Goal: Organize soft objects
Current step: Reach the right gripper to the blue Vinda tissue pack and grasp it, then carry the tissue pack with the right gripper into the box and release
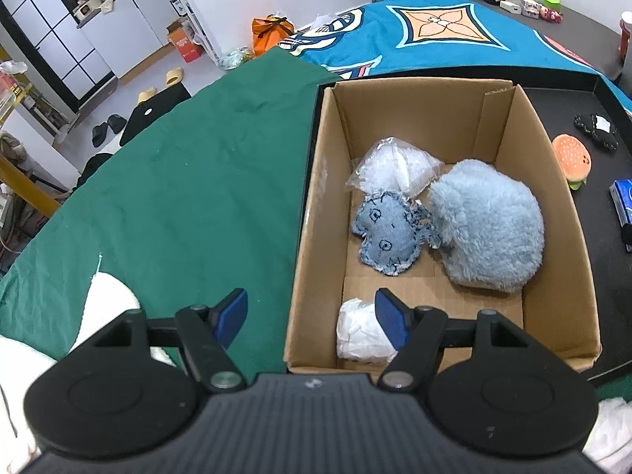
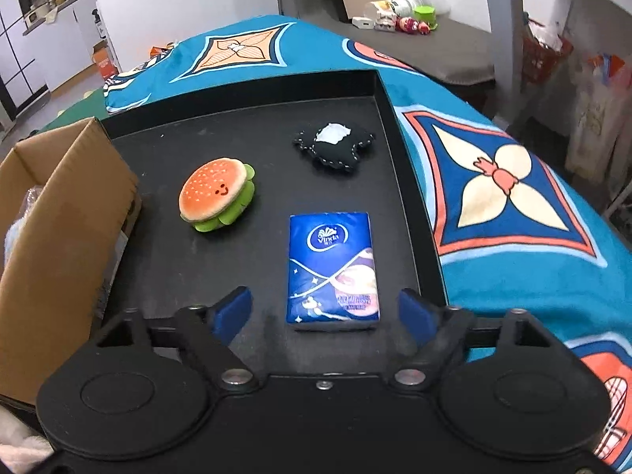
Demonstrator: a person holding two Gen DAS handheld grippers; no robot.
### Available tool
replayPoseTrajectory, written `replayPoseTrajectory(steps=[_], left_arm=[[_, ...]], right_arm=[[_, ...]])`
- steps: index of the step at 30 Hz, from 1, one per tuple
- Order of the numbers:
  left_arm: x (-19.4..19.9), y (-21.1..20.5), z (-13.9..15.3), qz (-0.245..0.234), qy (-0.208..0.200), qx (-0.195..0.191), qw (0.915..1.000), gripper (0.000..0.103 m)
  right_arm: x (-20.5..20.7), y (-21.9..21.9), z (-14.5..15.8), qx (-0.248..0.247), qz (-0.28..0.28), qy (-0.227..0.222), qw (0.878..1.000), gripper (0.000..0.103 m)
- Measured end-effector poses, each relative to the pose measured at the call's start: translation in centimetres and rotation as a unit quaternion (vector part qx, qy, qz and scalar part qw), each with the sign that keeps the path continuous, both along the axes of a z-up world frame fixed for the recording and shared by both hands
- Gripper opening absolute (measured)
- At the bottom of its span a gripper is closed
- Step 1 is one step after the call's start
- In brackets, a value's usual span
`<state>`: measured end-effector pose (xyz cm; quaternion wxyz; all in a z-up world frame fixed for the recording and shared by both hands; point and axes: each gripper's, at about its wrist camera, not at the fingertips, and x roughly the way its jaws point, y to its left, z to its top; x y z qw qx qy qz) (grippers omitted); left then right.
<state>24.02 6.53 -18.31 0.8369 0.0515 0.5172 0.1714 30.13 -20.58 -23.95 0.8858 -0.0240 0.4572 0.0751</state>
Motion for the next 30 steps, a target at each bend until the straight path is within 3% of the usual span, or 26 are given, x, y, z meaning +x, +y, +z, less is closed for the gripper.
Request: replayPoseTrajectory(steps=[7, 11, 30], left_arm=[[0.1, -0.1, 0.0, -0.006, -0.003, 0.005, 1.0, 0.07], [-0.1, -0.5, 0.0, -0.015, -0.009, 0.01, 0.9998, 0.07], [-1.5, 0.0, 1.9, -0.016, -0.046, -0.015, 0.9987, 0.07]], right_arm=[[0.6, 0.3, -1.0, -0.013, -0.003, 0.003, 1.0, 0.082], [0.6, 0.4, -1.5, -0.021, 0.003, 0.014, 1.0, 0.052], [-1.7, -0.3, 3.4, 0.011, -0.009, -0.014, 1.0, 0.051]])
